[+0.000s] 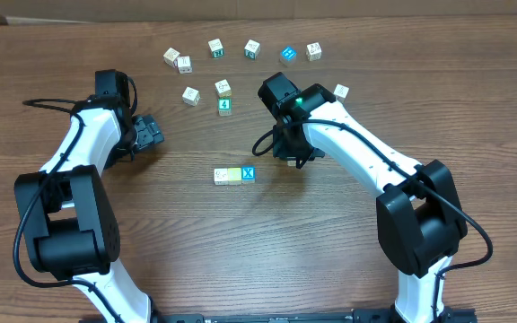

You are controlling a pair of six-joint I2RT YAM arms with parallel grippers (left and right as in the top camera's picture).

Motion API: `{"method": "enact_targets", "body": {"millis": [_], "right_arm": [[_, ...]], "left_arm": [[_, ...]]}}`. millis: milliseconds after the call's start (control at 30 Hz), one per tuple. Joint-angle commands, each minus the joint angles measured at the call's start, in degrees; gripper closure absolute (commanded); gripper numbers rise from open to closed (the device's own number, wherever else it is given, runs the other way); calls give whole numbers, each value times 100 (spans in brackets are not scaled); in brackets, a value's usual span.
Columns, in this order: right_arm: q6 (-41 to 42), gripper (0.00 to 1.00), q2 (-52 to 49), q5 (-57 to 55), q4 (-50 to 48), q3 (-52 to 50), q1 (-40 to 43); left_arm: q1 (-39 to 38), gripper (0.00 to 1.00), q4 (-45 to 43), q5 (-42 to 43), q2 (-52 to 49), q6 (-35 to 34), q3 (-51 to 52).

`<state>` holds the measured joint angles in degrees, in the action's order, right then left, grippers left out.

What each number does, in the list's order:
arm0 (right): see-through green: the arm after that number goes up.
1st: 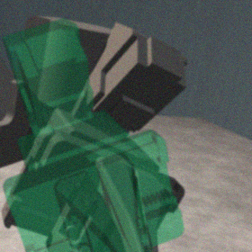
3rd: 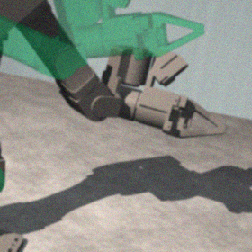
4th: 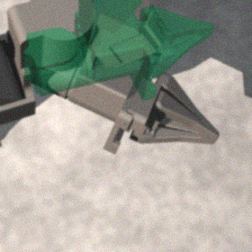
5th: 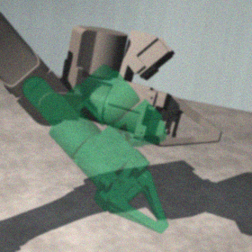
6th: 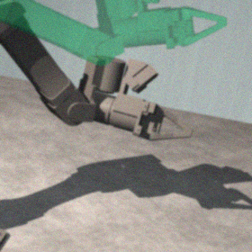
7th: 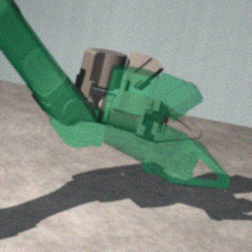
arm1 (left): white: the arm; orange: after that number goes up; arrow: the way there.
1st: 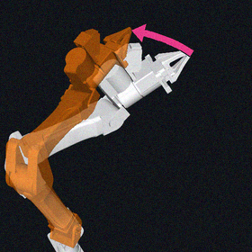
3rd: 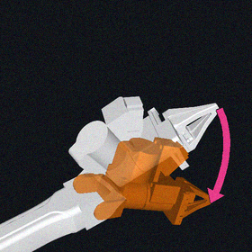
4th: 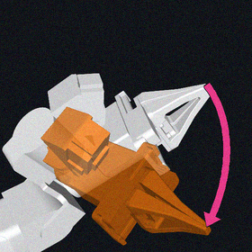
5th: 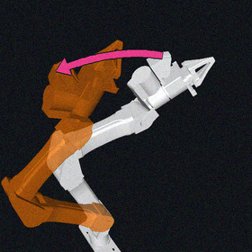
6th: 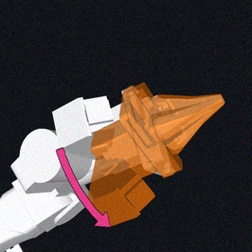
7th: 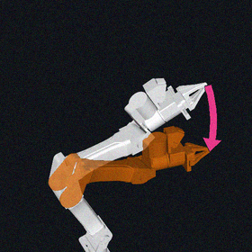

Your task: Form a horizontal line

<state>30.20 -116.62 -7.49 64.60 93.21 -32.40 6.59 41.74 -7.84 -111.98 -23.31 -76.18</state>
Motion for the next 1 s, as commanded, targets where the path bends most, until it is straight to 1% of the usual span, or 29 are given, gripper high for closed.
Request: {"method": "enact_targets", "body": {"millis": [0,233,967], "right_arm": [[-26,80,79,-13,-144,-264,-17],[-26,80,79,114,-516,-623,-17],[-26,79,79,308,-647,-634,-15]], "left_arm": [[-20,1,-7,-70,-20,149,7],[-17,0,-7,-70,-20,149,7],[-17,0,-7,-70,-20,149,7]]}}
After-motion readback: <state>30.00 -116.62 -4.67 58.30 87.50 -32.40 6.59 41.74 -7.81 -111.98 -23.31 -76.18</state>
